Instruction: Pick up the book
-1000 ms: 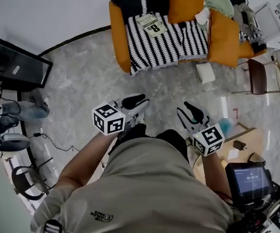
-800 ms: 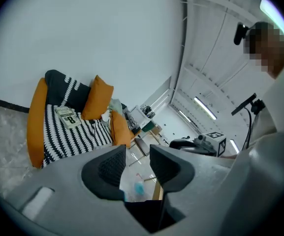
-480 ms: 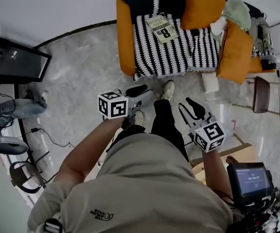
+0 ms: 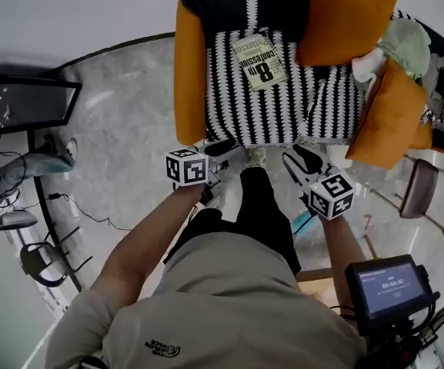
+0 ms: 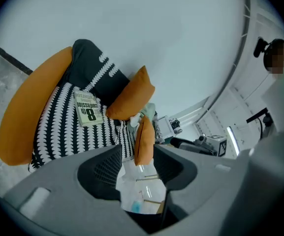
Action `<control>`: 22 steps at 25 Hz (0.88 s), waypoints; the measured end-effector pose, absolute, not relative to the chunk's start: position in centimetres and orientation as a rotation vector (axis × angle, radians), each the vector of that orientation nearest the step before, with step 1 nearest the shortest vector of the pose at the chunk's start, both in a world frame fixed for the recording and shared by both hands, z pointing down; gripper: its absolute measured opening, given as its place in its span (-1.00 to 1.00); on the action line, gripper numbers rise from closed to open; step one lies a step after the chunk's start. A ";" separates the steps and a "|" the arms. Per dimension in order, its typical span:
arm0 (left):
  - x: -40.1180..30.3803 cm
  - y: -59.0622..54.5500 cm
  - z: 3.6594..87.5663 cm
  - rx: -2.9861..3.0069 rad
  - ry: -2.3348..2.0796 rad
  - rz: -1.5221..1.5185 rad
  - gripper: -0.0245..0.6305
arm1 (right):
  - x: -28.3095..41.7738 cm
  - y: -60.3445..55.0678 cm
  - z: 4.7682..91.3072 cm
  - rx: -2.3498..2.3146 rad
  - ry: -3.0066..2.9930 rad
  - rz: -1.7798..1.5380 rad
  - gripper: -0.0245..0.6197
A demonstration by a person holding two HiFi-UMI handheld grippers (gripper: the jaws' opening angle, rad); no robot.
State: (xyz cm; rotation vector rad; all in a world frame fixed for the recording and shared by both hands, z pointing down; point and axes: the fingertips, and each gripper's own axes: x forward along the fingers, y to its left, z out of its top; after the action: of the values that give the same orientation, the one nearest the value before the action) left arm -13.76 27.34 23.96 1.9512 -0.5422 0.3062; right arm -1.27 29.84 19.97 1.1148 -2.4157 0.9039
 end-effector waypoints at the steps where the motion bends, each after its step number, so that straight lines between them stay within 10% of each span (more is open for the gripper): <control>1: -13.3 25.9 25.6 1.931 -0.562 0.304 -0.36 | -0.5 28.1 21.7 1.099 -2.408 0.935 -0.48; 22: -6.8 6.5 52.2 1.671 -0.758 0.334 -0.23 | 8.4 1.3 53.5 0.960 -2.235 1.450 -0.40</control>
State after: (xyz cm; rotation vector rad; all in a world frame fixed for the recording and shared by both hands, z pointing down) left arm -6.81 6.46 52.22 1.6715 -0.7580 0.3342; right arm 8.41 1.33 53.53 0.9596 -2.2347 1.4503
